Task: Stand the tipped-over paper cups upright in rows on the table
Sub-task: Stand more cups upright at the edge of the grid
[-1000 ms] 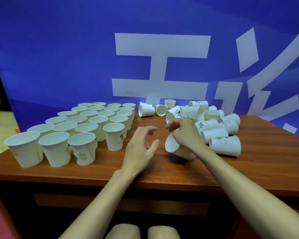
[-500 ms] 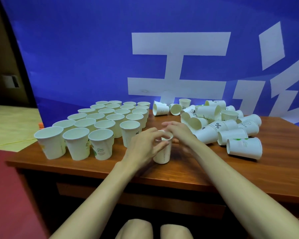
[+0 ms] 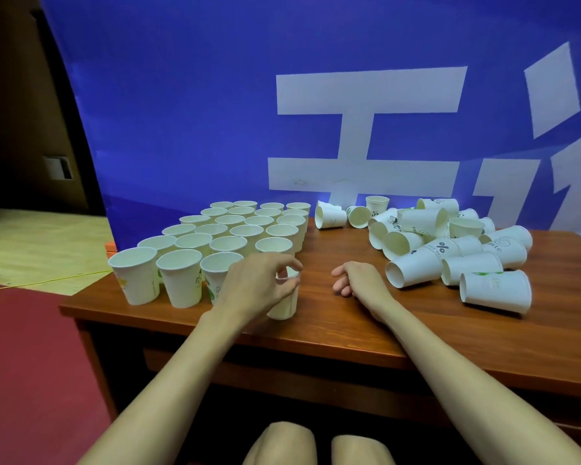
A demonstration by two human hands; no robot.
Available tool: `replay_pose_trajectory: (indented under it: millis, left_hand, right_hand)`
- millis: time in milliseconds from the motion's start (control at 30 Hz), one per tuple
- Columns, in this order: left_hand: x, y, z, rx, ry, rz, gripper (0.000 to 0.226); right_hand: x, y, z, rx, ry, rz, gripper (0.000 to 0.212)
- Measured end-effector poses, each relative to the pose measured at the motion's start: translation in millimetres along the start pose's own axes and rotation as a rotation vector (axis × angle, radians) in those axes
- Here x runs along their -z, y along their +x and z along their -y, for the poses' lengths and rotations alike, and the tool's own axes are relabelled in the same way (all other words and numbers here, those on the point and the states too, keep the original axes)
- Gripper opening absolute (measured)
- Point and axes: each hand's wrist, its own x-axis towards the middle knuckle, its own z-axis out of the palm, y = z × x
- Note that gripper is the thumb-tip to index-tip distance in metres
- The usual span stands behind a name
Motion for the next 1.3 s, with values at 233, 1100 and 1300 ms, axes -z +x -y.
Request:
replay_pose_trajectory:
  millis: [233,1100,1300]
  left_hand:
    - [1.8,4.4,3.8,0.027,0.054,-0.018,0.02]
    - [-101.8,61.9,-61.4,0.186,-0.365,0.223,0.029]
    - [-128.6,74.6,-66.9,0.146,-0.385,0.303,0.072]
  right_hand:
    - [0.9,-2.0,-1.9,0.044,-0.004,-0.015,0.035]
    - [92.8,22.0,-7.3,-0.052,-0.947,-0.552,0.042]
    - [84.8,31.0,-10.9,0.011,-0.581,-0.405,0.041]
